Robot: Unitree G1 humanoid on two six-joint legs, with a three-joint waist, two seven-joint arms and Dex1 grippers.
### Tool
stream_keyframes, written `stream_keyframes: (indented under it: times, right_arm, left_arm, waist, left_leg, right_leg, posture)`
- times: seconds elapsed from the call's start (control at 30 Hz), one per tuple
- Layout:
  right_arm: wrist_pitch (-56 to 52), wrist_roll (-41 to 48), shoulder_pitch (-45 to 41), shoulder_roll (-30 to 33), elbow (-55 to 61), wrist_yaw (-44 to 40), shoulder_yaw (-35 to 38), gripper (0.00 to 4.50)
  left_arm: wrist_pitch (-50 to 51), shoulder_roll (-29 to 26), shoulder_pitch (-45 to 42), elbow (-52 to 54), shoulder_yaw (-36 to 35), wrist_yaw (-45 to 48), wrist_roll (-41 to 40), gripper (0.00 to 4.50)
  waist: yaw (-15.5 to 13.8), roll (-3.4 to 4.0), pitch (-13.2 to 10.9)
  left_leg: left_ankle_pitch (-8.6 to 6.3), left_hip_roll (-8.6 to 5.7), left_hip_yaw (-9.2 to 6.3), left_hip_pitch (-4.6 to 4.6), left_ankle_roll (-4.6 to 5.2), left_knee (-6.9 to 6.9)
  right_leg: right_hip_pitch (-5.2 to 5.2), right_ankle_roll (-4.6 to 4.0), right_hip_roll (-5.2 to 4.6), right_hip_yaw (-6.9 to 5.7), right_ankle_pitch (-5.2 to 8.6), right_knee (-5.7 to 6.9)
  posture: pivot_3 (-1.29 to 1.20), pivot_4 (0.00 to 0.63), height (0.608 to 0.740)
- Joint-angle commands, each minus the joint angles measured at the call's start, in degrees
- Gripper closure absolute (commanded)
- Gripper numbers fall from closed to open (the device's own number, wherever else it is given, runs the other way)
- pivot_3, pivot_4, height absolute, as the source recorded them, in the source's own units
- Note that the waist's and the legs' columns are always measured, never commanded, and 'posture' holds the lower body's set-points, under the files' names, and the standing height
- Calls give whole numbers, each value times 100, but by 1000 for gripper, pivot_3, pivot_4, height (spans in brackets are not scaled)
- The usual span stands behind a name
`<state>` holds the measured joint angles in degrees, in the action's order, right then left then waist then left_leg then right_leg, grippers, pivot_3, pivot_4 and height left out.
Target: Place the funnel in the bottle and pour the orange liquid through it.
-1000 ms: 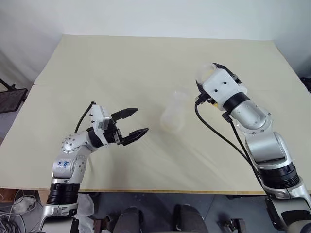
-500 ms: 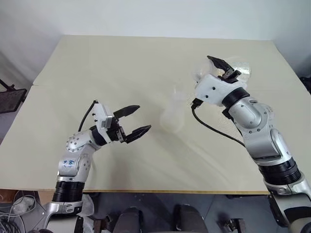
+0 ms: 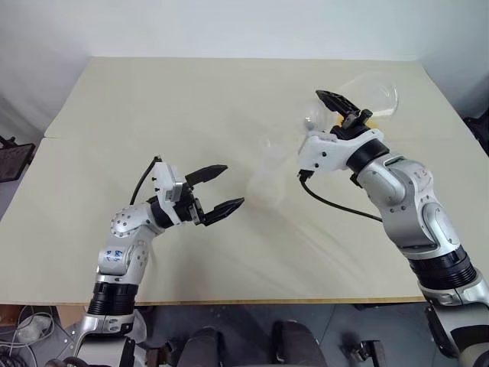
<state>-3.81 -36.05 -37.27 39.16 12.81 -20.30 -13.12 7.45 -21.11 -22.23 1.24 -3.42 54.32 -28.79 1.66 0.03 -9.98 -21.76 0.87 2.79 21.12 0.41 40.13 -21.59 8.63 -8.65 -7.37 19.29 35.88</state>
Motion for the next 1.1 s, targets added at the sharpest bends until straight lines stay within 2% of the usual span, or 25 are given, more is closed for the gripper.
stream_keyframes:
  times: [0.03,1.1]
  right_arm:
    - [244,-280,-140,99,96,25,63,2042]
    - [1181,-1233,-375,14,-306,52,68,2042]
  left_arm:
    - [-97,4,-80,50,-9,-4,5,0]
    - [-123,52,-75,41,7,-32,21,0]
  waist:
    - [0,0,0]
    - [2,0,0]
  left_leg:
    - [0,0,0,0,0,0]
    - [0,-1,-16,1,0,1]
  right_leg:
    - [0,0,0,0,0,0]
    - [0,0,-2,0,0,0]
  posture:
    - [0,150,740]
    - [0,150,740]
